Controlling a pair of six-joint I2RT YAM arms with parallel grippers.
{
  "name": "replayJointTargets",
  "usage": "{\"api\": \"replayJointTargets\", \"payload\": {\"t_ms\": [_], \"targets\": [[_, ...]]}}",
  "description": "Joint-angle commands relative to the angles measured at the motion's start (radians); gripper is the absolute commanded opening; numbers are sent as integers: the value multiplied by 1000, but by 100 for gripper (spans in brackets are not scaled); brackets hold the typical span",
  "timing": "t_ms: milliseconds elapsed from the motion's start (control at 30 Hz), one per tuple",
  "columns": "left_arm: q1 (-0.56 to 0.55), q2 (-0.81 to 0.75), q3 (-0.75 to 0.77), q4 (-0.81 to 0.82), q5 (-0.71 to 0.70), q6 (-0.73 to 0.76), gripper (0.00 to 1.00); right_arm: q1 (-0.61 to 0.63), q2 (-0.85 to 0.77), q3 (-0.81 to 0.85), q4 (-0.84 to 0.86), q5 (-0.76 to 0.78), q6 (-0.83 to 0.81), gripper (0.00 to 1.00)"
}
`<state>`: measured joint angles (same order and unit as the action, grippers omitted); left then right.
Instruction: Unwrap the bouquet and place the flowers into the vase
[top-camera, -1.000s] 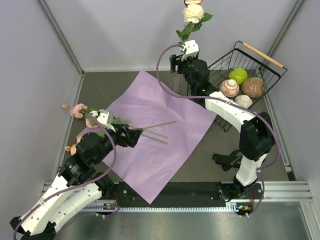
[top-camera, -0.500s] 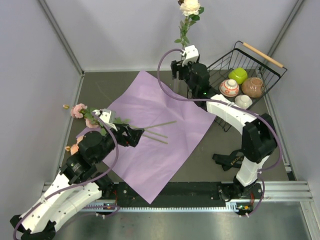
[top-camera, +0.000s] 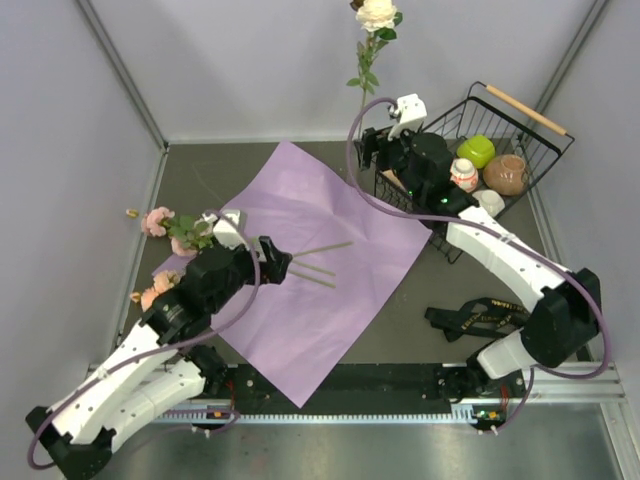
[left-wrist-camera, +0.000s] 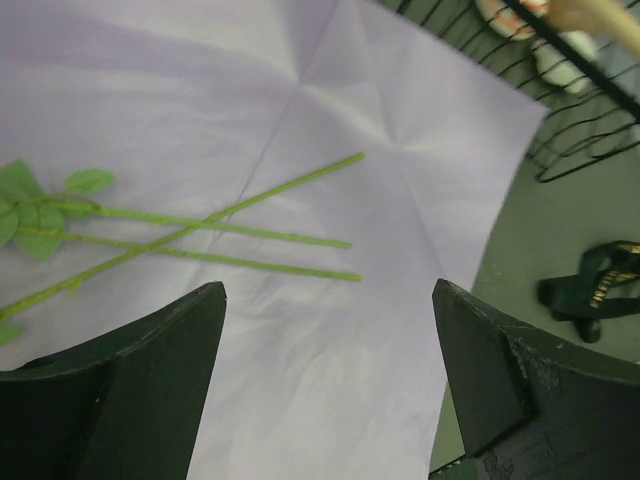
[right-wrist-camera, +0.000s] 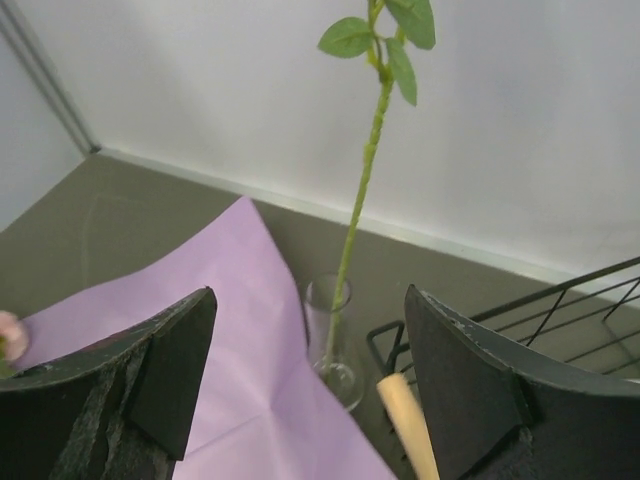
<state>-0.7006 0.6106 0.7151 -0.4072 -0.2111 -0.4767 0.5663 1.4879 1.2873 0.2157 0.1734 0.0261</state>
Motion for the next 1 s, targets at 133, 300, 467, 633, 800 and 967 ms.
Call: {"api": "replayJointTargets", "payload": {"t_ms": [133, 300, 467, 633, 800, 967], "targets": [[266, 225, 90, -96, 22, -256, 89, -2, -147, -55, -341, -265, 202, 76], [510, 265, -11, 36, 139, -425, 82, 21, -221, -135, -449, -311, 262, 75], [578, 368, -84, 117, 119, -612, 61, 49, -322, -247, -470, -327, 308, 75], [601, 527, -144, 223, 179, -773, 55, 52, -405, -319, -475, -333, 340, 75], [601, 644, -190, 352, 196, -789, 53, 53, -482, -394, -481, -328, 362, 75], [601, 707, -213, 428, 179, -783, 48, 52, -532, -427, -496, -311, 365, 75]]}}
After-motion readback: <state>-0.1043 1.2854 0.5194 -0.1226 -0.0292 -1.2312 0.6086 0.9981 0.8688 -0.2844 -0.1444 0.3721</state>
